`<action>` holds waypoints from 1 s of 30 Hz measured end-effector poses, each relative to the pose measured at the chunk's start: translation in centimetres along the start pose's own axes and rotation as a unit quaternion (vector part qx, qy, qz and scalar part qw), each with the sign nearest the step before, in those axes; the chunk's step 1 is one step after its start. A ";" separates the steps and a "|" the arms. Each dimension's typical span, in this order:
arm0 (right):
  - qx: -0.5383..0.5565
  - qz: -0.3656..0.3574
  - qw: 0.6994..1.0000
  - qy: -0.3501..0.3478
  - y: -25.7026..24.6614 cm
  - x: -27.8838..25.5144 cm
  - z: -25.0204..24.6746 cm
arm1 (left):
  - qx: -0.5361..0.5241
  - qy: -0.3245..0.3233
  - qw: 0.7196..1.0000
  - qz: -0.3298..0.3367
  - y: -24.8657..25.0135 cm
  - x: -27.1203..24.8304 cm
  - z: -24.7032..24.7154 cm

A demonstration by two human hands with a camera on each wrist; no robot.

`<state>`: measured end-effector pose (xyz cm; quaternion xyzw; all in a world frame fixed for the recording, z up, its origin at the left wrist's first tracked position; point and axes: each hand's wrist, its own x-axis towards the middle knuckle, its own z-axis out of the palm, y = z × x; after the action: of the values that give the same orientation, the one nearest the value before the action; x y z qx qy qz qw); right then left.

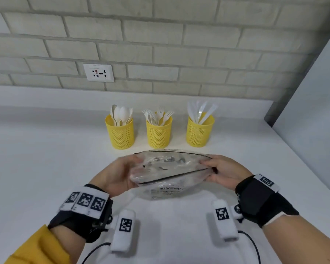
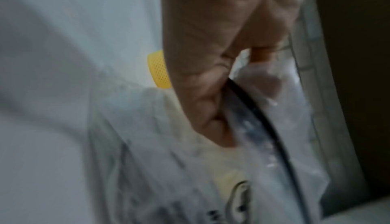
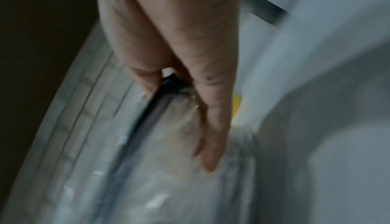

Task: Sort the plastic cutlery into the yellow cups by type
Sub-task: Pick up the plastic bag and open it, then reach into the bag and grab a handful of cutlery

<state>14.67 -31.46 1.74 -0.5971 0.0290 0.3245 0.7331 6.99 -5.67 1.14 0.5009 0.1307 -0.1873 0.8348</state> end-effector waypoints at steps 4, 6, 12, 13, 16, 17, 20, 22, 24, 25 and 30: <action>0.148 -0.011 0.988 0.046 -0.7 1.0 0.4 | 0.264 0.044 0.960 0.081 -0.5 0.2 -0.8; 0.152 -0.010 0.986 0.065 -0.5 1.5 0.7 | 0.346 0.130 0.914 0.165 0.0 0.4 -1.2; 0.016 0.041 0.997 0.062 1.4 2.1 1.3 | 0.012 0.144 0.983 0.116 1.9 1.0 -0.2; -0.045 0.053 0.995 0.076 1.6 2.0 1.5 | -0.092 0.114 0.986 0.074 2.0 0.7 0.2; -0.229 0.051 0.965 0.114 0.9 1.9 2.0 | -0.139 0.161 0.977 0.002 1.1 0.6 0.8; -0.290 0.025 0.949 0.120 0.3 1.6 2.2 | -0.084 0.205 0.975 0.001 0.8 0.7 1.0; -0.472 -0.220 0.839 0.158 -1.2 0.5 3.0 | 0.143 0.285 0.947 0.045 0.6 0.6 1.0; -0.436 -0.402 0.796 0.118 -1.8 -0.9 4.7 | 0.257 0.293 0.912 0.125 1.2 0.1 0.9; -0.405 -0.414 0.815 -0.015 -1.8 -1.7 6.4 | 0.337 0.264 0.870 0.246 1.7 -0.9 1.5; -0.428 -0.370 0.822 -0.064 -1.4 -1.6 7.0 | 0.386 0.239 0.846 0.280 1.8 -1.3 1.9; -0.667 -0.253 0.701 0.019 0.5 1.0 7.1 | 0.676 0.216 0.696 0.114 0.2 -0.4 2.1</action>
<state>12.77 -24.57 2.93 -0.9208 -0.3330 0.0501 0.1966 6.81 -7.38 2.41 0.9678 0.0877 -0.0154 0.2355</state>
